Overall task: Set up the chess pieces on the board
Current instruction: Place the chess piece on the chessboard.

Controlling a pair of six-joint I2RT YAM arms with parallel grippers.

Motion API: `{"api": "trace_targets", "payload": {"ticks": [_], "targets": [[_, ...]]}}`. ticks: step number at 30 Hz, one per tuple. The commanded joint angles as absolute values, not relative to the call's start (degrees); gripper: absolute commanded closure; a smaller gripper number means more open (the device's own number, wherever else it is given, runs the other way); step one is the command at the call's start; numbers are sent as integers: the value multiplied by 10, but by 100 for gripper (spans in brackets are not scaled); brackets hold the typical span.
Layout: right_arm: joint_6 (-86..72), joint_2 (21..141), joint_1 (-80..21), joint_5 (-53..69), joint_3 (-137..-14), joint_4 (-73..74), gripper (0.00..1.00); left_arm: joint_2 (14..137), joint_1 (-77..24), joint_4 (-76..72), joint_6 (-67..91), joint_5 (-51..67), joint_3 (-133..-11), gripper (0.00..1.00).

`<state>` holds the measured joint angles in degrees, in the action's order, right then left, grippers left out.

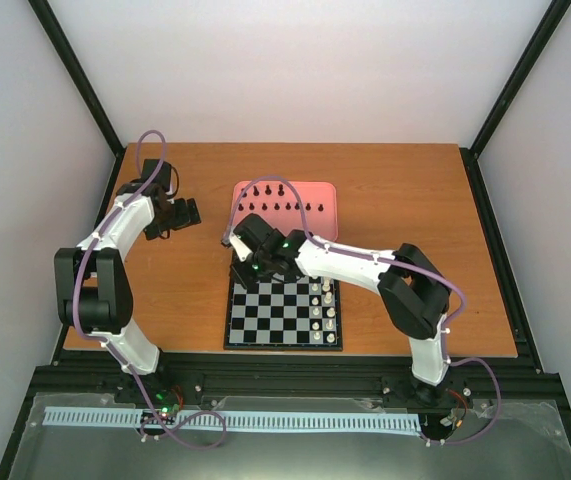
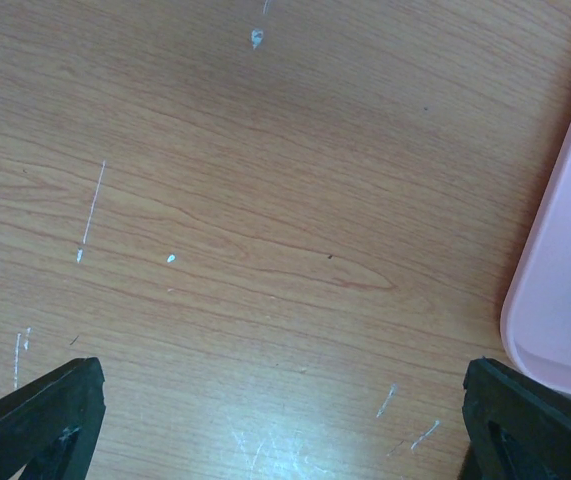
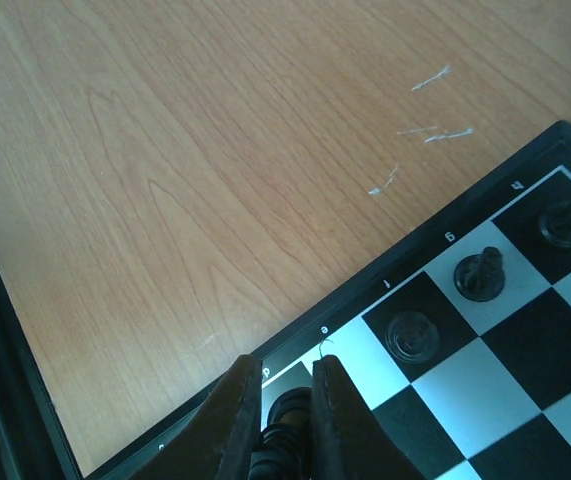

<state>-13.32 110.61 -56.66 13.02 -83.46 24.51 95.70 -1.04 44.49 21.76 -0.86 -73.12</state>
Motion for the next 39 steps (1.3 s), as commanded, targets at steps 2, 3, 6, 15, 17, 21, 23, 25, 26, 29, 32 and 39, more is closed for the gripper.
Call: {"api": "trace_targets", "payload": {"ticks": [2,3,6,15,17,21,23,25,26,29,32,39], "targets": [[-129,1135,-574,145,-834,221,97,941,-10,432,216,-13,-731,0],[-127,1141,-574,145,-836,221,97,942,-10,433,216,-14,-731,0],[-126,1151,-574,148,-840,222,97,941,-10,433,215,-15,-731,0],[-121,1164,-574,152,-838,215,97,946,-10,432,215,-15,-732,0],[-120,1167,-574,151,-836,212,96,946,-10,432,215,-16,-732,0],[-120,1172,-574,147,-839,211,96,946,-11,431,214,-16,-729,0],[-118,1176,-574,146,-841,213,96,945,-10,430,214,-16,-727,0],[-118,1181,-574,147,-844,213,96,944,-11,430,214,-17,-726,0],[-117,1182,-574,145,-845,213,96,944,-10,430,214,-17,-726,0],[-115,1186,-574,138,-847,213,96,943,-10,429,213,-18,-725,0],[-113,1189,-574,135,-850,213,96,942,-11,429,213,-18,-725,0],[-112,1197,-574,143,-853,217,95,942,-10,427,213,-16,-720,0]]}}
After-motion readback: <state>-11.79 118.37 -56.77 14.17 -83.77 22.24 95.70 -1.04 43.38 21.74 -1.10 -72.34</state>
